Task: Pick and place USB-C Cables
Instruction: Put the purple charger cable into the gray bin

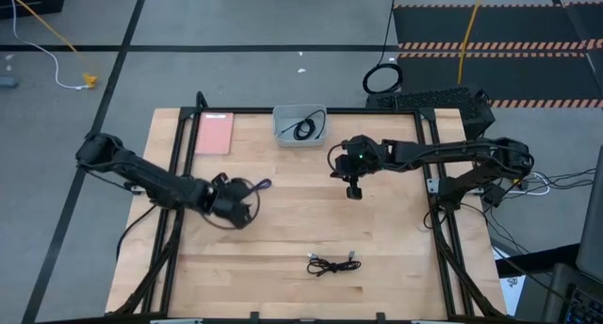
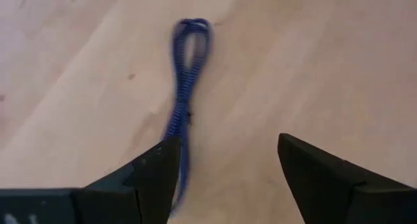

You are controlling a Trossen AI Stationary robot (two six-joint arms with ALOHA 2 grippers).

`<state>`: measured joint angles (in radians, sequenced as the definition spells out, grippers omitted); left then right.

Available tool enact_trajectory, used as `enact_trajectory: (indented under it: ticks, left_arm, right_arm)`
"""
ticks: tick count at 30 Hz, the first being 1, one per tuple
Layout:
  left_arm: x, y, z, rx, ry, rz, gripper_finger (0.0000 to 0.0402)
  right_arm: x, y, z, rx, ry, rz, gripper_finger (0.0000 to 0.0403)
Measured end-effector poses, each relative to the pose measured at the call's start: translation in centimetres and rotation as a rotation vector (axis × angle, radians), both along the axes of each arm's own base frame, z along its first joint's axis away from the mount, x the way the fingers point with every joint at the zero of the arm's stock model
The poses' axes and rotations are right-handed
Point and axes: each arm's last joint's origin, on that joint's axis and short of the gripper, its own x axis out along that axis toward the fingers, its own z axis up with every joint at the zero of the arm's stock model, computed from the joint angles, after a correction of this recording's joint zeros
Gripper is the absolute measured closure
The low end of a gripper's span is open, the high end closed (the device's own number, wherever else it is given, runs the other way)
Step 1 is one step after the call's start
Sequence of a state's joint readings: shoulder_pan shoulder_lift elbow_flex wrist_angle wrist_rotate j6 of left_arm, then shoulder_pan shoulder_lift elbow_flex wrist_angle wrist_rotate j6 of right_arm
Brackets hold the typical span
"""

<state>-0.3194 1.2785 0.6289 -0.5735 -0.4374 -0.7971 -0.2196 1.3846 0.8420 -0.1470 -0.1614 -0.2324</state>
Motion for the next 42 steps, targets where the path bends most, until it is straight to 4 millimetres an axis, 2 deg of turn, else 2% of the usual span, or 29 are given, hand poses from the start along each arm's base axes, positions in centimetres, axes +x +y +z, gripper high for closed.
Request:
enact_trajectory:
  ticks: [7, 12, 17, 23, 29, 33, 42]
  left_arm:
    - [0.6, 3.1, -0.1, -0.052, 0.081, -0.043, 0.0112]
    - [1.1, 4.8, -0.2, -0.044, 0.090, -0.075, 0.0116]
    - [1.4, 5.4, -0.7, -0.011, 0.051, -0.125, 0.0132]
    - [-0.1, 5.4, -2.6, -0.038, 0.111, -0.122, 0.0146]
    - [-1.1, 5.4, -4.5, -0.049, 0.069, -0.111, 0.0157]
    - [-1.2, 5.4, -4.8, -0.045, 0.041, -0.128, 0.0184]
    - [-1.0, 5.4, -4.8, -0.047, 0.015, -0.122, 0.0289]
  right_arm:
    - [0.0, 0.0, 0.0, -0.013, 0.001, 0.008, 0.0403]
    - [0.0, 0.0, 0.0, -0.013, 0.000, 0.008, 0.0403]
    - [0.1, 0.0, 0.1, 0.002, -0.015, -0.009, 0.0403]
    - [0.1, 0.0, 0.1, 0.011, -0.015, -0.018, 0.0403]
    - [0.1, 0.0, 0.1, 0.001, -0.015, -0.009, 0.0403]
    - [0.1, 0.0, 0.1, -0.007, -0.014, -0.002, 0.0403]
    - [0.1, 0.0, 0.1, -0.024, -0.014, 0.014, 0.0403]
